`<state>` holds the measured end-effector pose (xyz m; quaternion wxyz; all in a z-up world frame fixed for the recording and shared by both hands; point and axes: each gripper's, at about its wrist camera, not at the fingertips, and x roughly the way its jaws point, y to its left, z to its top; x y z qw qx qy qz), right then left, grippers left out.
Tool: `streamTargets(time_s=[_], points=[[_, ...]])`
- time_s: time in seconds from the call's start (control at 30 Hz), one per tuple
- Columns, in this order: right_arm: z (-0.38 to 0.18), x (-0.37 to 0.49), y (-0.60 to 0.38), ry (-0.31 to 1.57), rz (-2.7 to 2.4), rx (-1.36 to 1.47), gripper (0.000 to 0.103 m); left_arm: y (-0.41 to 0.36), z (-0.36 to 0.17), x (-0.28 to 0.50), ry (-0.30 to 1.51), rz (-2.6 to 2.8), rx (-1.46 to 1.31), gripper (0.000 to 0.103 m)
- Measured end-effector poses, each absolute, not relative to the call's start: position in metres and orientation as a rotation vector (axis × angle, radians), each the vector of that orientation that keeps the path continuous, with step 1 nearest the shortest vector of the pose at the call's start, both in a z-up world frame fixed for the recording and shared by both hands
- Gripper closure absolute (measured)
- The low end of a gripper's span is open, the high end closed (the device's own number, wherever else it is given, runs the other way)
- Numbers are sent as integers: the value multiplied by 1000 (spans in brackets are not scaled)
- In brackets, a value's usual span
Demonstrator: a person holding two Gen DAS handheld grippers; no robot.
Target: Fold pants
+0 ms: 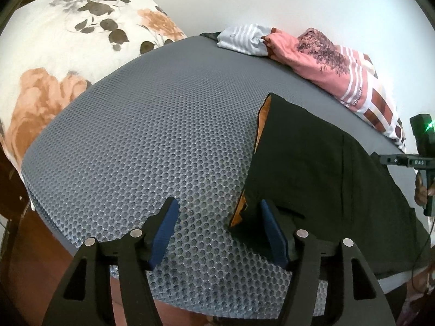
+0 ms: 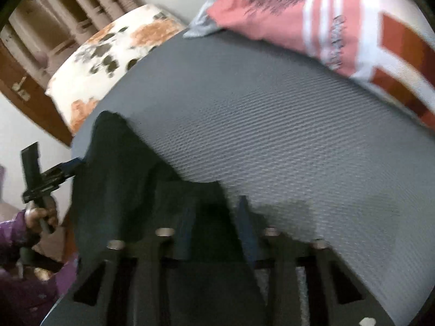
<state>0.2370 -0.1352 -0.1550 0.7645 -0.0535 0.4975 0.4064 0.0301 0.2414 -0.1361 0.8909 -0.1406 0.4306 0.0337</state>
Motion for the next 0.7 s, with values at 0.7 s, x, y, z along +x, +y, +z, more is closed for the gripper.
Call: streamTargets(time_s=[0.7], points=[[-145, 200, -120, 955, 811, 57, 96, 242, -136, 25, 866, 106, -296, 35]])
